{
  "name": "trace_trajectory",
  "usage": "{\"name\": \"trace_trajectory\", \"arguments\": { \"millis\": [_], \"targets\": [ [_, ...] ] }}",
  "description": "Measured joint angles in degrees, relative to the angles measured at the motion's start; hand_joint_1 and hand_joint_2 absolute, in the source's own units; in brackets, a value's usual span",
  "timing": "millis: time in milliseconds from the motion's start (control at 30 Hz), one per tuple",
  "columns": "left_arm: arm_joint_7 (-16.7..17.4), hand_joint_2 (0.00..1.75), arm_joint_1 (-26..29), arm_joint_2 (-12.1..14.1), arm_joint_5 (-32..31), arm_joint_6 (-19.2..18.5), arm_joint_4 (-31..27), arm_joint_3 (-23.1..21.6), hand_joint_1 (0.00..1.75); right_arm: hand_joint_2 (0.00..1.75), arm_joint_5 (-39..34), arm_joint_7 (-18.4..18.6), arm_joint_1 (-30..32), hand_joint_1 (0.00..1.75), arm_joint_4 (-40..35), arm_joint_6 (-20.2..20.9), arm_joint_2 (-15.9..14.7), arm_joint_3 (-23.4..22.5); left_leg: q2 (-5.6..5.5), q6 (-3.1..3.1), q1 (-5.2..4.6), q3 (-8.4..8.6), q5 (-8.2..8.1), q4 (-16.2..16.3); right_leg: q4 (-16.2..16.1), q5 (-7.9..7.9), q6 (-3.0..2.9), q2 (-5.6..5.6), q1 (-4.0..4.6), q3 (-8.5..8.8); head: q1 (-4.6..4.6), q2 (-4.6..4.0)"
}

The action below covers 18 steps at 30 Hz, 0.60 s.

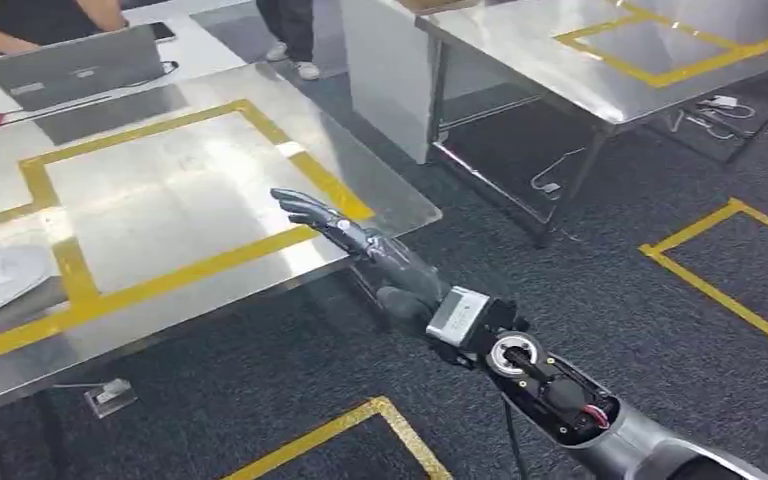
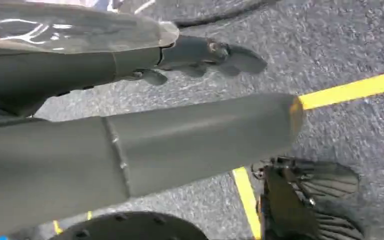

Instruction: Take the parts from the cabinet and place them on the table.

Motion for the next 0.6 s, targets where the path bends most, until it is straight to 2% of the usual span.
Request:
{"name": "trace_trajectory", "arguments": {
  "millis": [33,67,100,133,167,200,233,267,300,333,367,400,433,467,500,533,600],
  "targets": [
    [0.1,0.0,0.1,0.0,0.0,0.0,0.0,0.0,0.0,0.0,0.0,0.0,0.1,0.0,0.0,0.0,0.0,0.0,-0.29,-0.09,0.05,-1.95,-1.53,4.0,0.0,0.07,-0.06,0.36,0.0,-0.15,-0.09,0.0],
    [0.1,0.0,0.2,0.0,0.0,0.0,0.0,0.0,0.0,0.0,0.0,0.1,0.3,0.0,0.0,0.0,0.0,-0.1,-0.39,-0.19,0.07,-4.81,-3.14,9.4,0.1,0.2,-0.07,0.99,0.0,-0.37,-0.26,0.0],
    [0.3,0.0,0.3,0.0,0.0,0.0,0.0,0.0,0.0,0.0,0.0,0.1,0.5,0.0,0.0,0.0,0.0,-0.2,-0.39,-0.21,0.1,-5.55,-2.68,10.5,0.1,0.24,-0.04,1.54,-0.01,-0.44,-0.37,0.0],
    [0.3,0.0,0.4,0.0,0.0,0.0,0.0,0.0,0.0,0.0,0.0,0.1,0.6,0.0,0.0,0.0,0.0,-0.2,-0.39,-0.15,0.15,-4.94,-1.19,8.9,0.2,0.27,0.0,2.02,-0.01,-0.43,-0.46,0.0],
    [0.3,0.0,0.3,0.0,0.0,0.0,0.0,0.0,0.0,0.0,0.0,0.1,0.6,0.0,0.0,0.0,0.0,-0.2,-0.45,0.02,0.26,-2.71,1.78,3.9,0.3,0.3,0.07,2.69,-0.01,-0.45,-0.5,0.0],
    [0.3,0.0,0.3,0.1,-0.1,0.0,0.0,0.0,0.0,0.0,0.0,0.1,0.6,0.0,0.0,0.0,0.0,-0.2,-0.54,0.12,0.3,-0.73,3.91,-0.3,0.5,0.29,0.09,3.07,-0.01,-0.43,-0.52,0.0],
    [0.1,0.0,0.3,0.1,-0.3,0.0,0.0,0.0,0.0,0.0,0.0,0.1,0.6,0.0,0.0,0.0,0.0,-0.2,-1.51,0.26,0.45,2.81,7.1,-7.5,0.7,0.22,0.22,3.66,-0.02,-0.45,-0.54,0.0],
    [-0.2,0.0,0.3,0.1,-0.4,-0.2,0.0,0.0,0.0,0.0,0.0,0.1,0.6,0.0,0.0,0.0,0.0,-0.2,-3.32,0.39,0.65,4.12,6.93,-10.7,0.8,0.23,0.48,3.94,0.06,-0.65,-0.63,0.0],
    [-0.4,0.0,0.2,0.1,-0.5,-0.4,0.0,0.0,0.0,0.0,0.0,0.1,0.6,0.0,0.0,0.0,0.0,-0.3,-2.97,0.68,0.27,3.99,7.29,-10.8,1.0,0.25,0.81,4.45,0.29,-0.96,-0.74,0.0],
    [-0.5,0.0,0.1,0.1,-0.6,-0.4,0.0,0.0,0.0,0.0,0.0,0.1,0.6,0.0,0.0,0.0,0.0,-0.3,-2.31,0.99,0.3,3.81,7.38,-10.6,1.0,0.39,1.13,4.64,0.21,-1.25,-0.61,0.0],
    [-0.6,0.0,0.0,0.1,-0.7,-0.4,0.0,0.0,0.0,0.0,0.0,0.2,0.6,0.0,0.0,0.0,0.0,-0.3,-2.25,1.19,0.2,3.75,7.38,-10.6,1.0,0.4,1.33,4.8,0.1,-1.29,-0.37,0.0],
    [-0.6,0.0,0.0,0.1,-0.7,-0.4,0.0,0.0,0.0,0.0,0.0,0.2,0.7,0.0,0.0,0.1,-0.1,-0.4,-1.92,1.54,0.07,3.74,7.5,-10.6,0.9,0.56,1.77,5.18,0.0,-1.36,-0.37,0.0],
    [-0.6,0.0,-0.1,-0.3,-0.9,-0.5,0.0,0.0,0.0,0.0,0.0,0.2,0.7,0.0,-0.1,0.1,-0.1,-0.6,-1.24,2.01,0.53,3.77,7.82,-11.0,1.2,0.42,2.0,5.29,0.22,-1.59,-0.41,0.0],
    [-0.6,0.0,-0.1,-0.2,-0.9,-0.5,0.0,0.0,0.0,0.0,0.0,0.2,0.8,0.0,-0.2,0.1,-0.2,-0.7,-0.94,2.18,0.53,3.79,7.92,-11.1,2.2,-0.48,2.21,3.97,0.15,-1.76,-0.48,0.0],
    [-0.6,0.0,0.0,-0.1,-0.9,-0.5,0.0,0.0,0.0,0.0,0.0,0.2,0.6,0.0,-0.3,0.1,-0.2,-0.8,-0.6,2.43,0.53,3.66,7.97,-11.1,6.3,-3.41,2.57,1.72,0.19,-3.68,0.51,0.0],
    [-0.6,0.0,0.1,-0.1,-0.9,-0.5,0.0,0.0,0.0,0.0,0.0,0.1,0.6,0.0,-0.3,0.1,-0.2,-0.8,-0.17,2.51,0.47,3.62,7.97,-11.1,11.0,-5.94,2.89,0.85,0.06,-5.73,0.86,0.0],
    [-0.6,0.0,0.3,-0.1,-0.9,-0.5,0.0,0.0,0.0,0.0,0.0,0.2,0.9,0.0,-0.3,0.1,-0.4,-0.8,0.85,2.54,0.42,3.43,7.97,-11.0,20.4,-9.67,3.22,0.48,-0.21,-9.85,0.92,0.0]
  ]
}}
